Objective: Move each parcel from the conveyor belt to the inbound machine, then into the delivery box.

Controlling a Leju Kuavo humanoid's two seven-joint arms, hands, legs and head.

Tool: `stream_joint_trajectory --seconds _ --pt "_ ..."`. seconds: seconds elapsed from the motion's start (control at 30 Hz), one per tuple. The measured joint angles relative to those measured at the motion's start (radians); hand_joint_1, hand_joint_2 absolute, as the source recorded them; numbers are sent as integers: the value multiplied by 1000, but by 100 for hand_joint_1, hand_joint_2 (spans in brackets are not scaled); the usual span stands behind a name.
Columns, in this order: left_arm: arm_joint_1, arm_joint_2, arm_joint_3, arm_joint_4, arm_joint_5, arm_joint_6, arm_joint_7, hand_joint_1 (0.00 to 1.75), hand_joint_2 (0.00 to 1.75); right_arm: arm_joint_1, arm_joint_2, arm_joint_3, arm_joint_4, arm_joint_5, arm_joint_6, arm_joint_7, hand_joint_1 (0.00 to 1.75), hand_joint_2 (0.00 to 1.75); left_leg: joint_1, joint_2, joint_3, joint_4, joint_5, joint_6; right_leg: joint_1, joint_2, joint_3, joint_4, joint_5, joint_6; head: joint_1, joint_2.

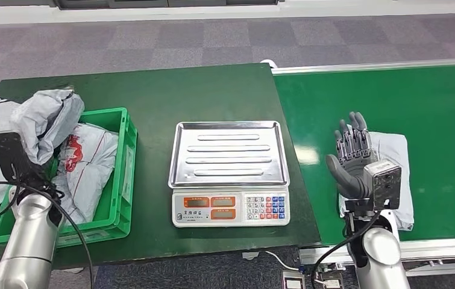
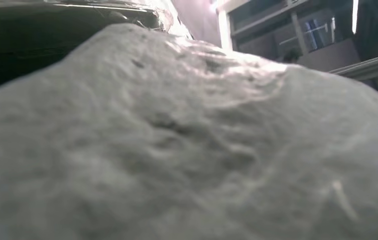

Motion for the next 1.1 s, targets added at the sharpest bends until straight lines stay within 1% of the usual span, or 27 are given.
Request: stream_joint_trajectory --seconds 0.03,0.13,0.17,0.3,0.37,0.43,0.67,0.73,0.9,1.1 --pt "30 -1 4 -30 -17 -14 7 171 175 10 -1 -5 -8 0 0 -1 0 175 0 0 0 0 -1 0 0 0 0 0 0 0 0 0" --pt "122 -5 14 -121 -63 -60 31 41 175 38 -3 -19 -29 -2 6 -3 0 175 0 0 0 0 -2 0 0 0 0 0 -1 0 0 0" --pt "153 -7 17 -153 -80 -75 37 0 175 46 -4 -23 -35 -2 10 -5 0 175 0 0 0 0 -3 0 0 0 0 0 -2 0 0 0" --pt "268 -19 28 -277 -166 -152 48 0 175 77 -9 -40 -57 -2 31 -16 0 175 0 2 0 0 -4 0 0 1 0 0 -3 0 0 0" --pt "303 -25 31 -325 -204 -188 48 0 175 86 -10 -46 -66 0 38 -21 0 175 0 1 0 0 -4 0 0 0 0 -1 -3 0 0 0" --pt "319 -30 32 -357 -224 -207 49 0 175 92 -12 -49 -74 0 41 -23 0 175 0 1 0 0 -4 0 0 0 0 0 -3 0 0 0" --pt "340 -39 44 -413 -245 -219 50 0 175 96 -12 -56 -82 2 49 -25 0 175 0 1 1 0 -4 0 0 0 1 0 -3 0 0 0" --pt "343 -40 46 -425 -273 -237 53 0 175 93 -12 -56 -83 6 59 -25 0 175 0 1 1 0 -3 0 0 0 1 0 -3 0 0 0" --pt "345 -42 48 -445 -351 -298 73 0 175 78 -12 -58 -83 15 73 -22 0 175 0 1 1 0 -3 0 0 0 1 0 -3 0 0 0" --pt "337 -42 51 -447 -395 -316 111 0 175 74 -17 -72 -83 13 77 -18 0 175 0 1 1 0 -4 0 0 0 1 0 -3 0 0 0"
